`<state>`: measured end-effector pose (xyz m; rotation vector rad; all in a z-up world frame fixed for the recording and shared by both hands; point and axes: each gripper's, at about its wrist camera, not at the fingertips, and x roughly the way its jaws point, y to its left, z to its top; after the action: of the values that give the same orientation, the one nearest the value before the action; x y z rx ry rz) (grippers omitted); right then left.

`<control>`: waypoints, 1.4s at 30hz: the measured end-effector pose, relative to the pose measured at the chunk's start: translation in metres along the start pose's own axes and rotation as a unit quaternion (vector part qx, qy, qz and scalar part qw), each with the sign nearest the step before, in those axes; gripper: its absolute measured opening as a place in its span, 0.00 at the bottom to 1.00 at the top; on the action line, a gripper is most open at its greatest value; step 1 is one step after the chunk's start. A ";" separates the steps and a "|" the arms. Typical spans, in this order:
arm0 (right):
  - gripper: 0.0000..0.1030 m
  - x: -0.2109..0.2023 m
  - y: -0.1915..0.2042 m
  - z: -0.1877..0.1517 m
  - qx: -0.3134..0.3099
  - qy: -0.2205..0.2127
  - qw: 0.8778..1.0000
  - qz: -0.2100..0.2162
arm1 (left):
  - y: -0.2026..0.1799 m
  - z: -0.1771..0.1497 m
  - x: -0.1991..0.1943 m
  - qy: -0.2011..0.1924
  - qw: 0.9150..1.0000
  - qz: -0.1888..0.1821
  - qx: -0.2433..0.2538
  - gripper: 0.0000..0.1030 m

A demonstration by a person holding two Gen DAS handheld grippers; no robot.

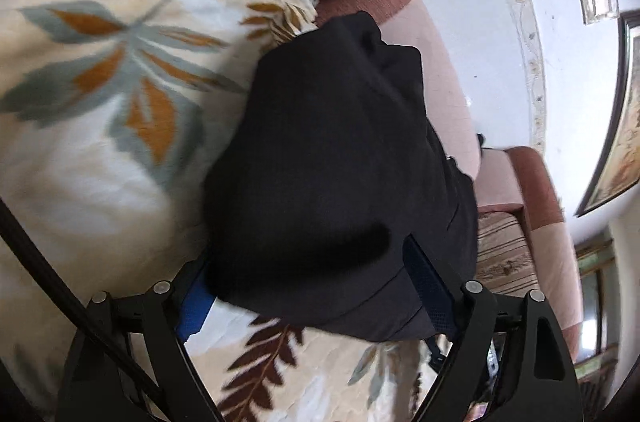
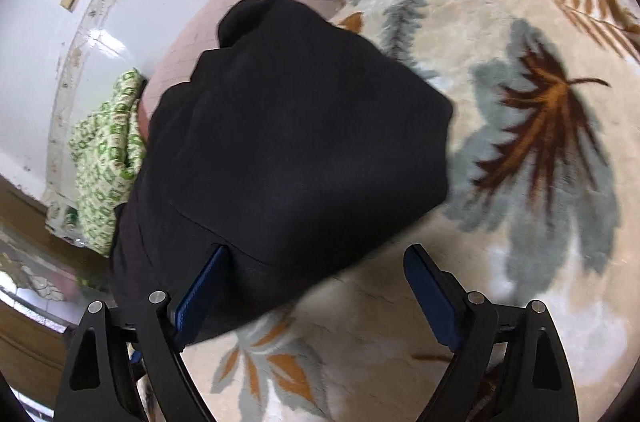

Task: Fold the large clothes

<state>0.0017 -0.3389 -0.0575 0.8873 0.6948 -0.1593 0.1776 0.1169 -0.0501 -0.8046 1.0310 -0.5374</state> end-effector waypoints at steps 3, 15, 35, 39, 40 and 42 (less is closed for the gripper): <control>0.97 0.013 0.007 0.006 -0.008 0.003 1.000 0.017 | 0.001 0.010 0.015 0.004 1.000 -0.007 -0.002 0.87; 0.50 0.032 0.020 0.029 0.017 0.023 0.998 0.055 | -0.060 0.009 0.022 -0.030 0.989 0.127 0.066 0.44; 0.44 -0.071 0.004 -0.038 0.021 0.070 0.996 0.050 | -0.069 -0.110 -0.072 -0.014 0.970 0.214 0.111 0.52; 0.66 -0.074 -0.011 -0.040 0.032 0.072 0.997 0.015 | -0.058 -0.116 -0.098 -0.014 0.978 0.183 0.101 0.54; 0.66 -0.081 -0.012 -0.039 0.026 0.066 0.997 0.012 | -0.060 -0.118 -0.105 -0.020 0.977 0.184 0.110 0.54; 0.67 -0.100 -0.015 -0.041 0.012 0.049 0.999 -0.002 | -0.066 -0.121 -0.122 -0.024 0.973 0.189 0.134 0.56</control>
<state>-0.1015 -0.3318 -0.0234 0.9215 0.7864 -0.1290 0.0143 0.1261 0.0341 -0.3679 1.0113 -0.3192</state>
